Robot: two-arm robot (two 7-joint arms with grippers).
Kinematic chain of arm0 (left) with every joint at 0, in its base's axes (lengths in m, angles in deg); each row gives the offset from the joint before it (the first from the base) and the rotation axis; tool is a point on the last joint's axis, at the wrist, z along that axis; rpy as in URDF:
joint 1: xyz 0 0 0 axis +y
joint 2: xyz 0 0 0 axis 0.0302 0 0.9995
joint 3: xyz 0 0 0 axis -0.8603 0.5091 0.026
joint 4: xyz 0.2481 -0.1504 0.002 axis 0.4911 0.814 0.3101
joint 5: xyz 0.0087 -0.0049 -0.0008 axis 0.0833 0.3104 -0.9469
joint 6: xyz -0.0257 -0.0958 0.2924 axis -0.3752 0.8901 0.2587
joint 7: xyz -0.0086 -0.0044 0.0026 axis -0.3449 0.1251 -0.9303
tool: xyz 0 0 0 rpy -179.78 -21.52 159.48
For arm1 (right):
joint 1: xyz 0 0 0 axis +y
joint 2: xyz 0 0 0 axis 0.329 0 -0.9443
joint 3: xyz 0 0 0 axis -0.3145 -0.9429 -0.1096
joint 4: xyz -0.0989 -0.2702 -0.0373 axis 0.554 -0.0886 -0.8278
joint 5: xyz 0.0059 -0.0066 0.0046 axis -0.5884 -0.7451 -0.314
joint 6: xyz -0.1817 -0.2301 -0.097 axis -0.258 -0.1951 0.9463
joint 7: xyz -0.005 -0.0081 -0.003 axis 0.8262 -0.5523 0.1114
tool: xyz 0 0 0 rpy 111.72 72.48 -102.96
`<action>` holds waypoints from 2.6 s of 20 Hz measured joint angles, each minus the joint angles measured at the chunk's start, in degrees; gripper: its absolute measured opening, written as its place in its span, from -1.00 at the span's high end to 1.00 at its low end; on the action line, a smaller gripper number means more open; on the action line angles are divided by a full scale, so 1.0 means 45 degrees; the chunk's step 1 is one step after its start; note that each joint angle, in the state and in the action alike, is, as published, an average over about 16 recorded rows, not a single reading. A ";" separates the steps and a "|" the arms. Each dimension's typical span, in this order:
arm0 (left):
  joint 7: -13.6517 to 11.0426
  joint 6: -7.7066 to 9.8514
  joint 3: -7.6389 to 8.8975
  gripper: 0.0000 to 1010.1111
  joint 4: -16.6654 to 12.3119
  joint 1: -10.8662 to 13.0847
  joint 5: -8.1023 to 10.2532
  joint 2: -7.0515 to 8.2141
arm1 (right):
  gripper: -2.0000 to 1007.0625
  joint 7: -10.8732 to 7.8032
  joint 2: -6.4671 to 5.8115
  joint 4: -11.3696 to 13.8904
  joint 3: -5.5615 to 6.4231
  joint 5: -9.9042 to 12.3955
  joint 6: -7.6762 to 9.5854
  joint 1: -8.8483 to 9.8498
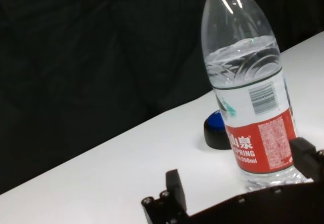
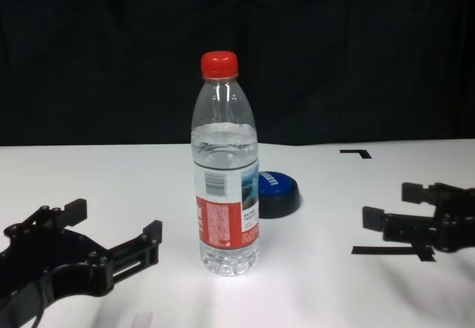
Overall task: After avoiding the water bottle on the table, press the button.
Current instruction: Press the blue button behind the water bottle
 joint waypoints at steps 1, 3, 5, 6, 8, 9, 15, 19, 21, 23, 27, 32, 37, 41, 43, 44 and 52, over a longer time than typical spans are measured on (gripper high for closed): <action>0.0000 0.0000 0.0000 -0.99 0.0000 0.0000 0.0000 0.0000 | -0.99 0.0066 -0.0010 0.0007 0.0005 0.0022 -0.0007 0.0018; 0.0000 0.0000 0.0000 -0.99 0.0000 0.0000 0.0000 0.0000 | -0.99 0.0191 -0.0028 0.0018 0.0014 0.0051 -0.0009 0.0053; 0.0000 0.0000 0.0000 -0.99 0.0000 0.0000 0.0000 0.0000 | -0.99 0.0307 -0.0042 0.0028 0.0023 0.0071 -0.0001 0.0086; 0.0000 0.0000 0.0000 -0.99 0.0000 0.0000 0.0000 0.0000 | -0.99 0.0363 -0.0047 0.0033 0.0028 0.0076 0.0006 0.0101; 0.0000 0.0000 0.0000 -0.99 0.0000 0.0000 0.0000 0.0000 | -0.99 0.0457 -0.0052 0.0044 0.0038 0.0077 0.0020 0.0127; 0.0000 0.0000 0.0000 -0.99 0.0000 0.0000 0.0000 0.0000 | -0.99 0.0492 -0.0053 0.0050 0.0041 0.0074 0.0027 0.0137; 0.0000 0.0000 0.0000 -0.99 0.0000 0.0000 0.0000 0.0000 | -0.99 0.0473 -0.0045 0.0050 0.0045 0.0075 0.0040 0.0137; 0.0000 0.0000 0.0000 -0.99 0.0000 0.0000 0.0000 0.0000 | -0.99 0.0432 -0.0039 0.0038 0.0045 0.0086 0.0039 0.0127; 0.0000 0.0000 0.0000 -0.99 0.0000 0.0000 0.0000 0.0000 | -0.99 0.0415 -0.0040 0.0024 0.0037 0.0097 0.0035 0.0110; 0.0000 0.0000 0.0000 -0.99 0.0000 0.0000 0.0000 0.0000 | -0.99 0.0389 -0.0047 -0.0002 0.0020 0.0111 0.0024 0.0075; 0.0000 0.0000 0.0000 -0.99 0.0000 0.0000 0.0000 0.0000 | -0.99 0.0325 -0.0072 -0.0097 -0.0033 0.0146 -0.0011 -0.0047; 0.0000 0.0000 0.0000 -0.99 0.0000 0.0000 0.0000 0.0000 | -0.99 0.0251 -0.0107 -0.0272 -0.0117 0.0199 -0.0090 -0.0261; 0.0000 0.0000 0.0000 -0.99 0.0000 0.0000 0.0000 0.0000 | -0.99 0.0174 -0.0139 -0.0498 -0.0212 0.0258 -0.0191 -0.0526; 0.0000 0.0000 0.0000 -0.99 0.0000 0.0000 0.0000 0.0000 | -0.99 0.0113 -0.0141 -0.0722 -0.0281 0.0279 -0.0264 -0.0768; 0.0000 0.0000 0.0000 -0.99 0.0000 0.0000 0.0000 0.0000 | -0.99 0.0079 -0.0137 -0.0844 -0.0314 0.0278 -0.0298 -0.0900; 0.0000 0.0000 0.0000 -0.99 0.0000 0.0000 0.0000 0.0000 | -0.99 0.0060 -0.0136 -0.0907 -0.0331 0.0275 -0.0312 -0.0967; 0.0000 0.0000 0.0000 -0.99 0.0000 0.0000 0.0000 0.0000 | -0.99 -0.0151 -0.0087 -0.1633 -0.0486 0.0166 -0.0407 -0.1707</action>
